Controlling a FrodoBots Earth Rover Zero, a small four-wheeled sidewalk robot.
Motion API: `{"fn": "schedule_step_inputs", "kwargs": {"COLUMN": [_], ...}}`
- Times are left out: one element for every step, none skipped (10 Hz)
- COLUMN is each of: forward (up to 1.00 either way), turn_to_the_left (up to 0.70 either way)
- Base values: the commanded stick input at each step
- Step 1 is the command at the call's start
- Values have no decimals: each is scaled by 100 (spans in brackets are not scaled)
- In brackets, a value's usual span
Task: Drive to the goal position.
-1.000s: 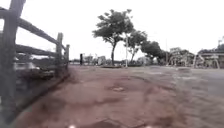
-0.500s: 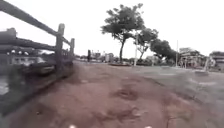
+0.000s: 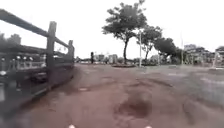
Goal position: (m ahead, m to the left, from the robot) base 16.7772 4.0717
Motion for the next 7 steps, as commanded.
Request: {"fn": "schedule_step_inputs", "kwargs": {"forward": [100, 100, 100, 100, 100, 100, 100], "turn_to_the_left": [11, 11, 11, 11, 11, 11, 11]}}
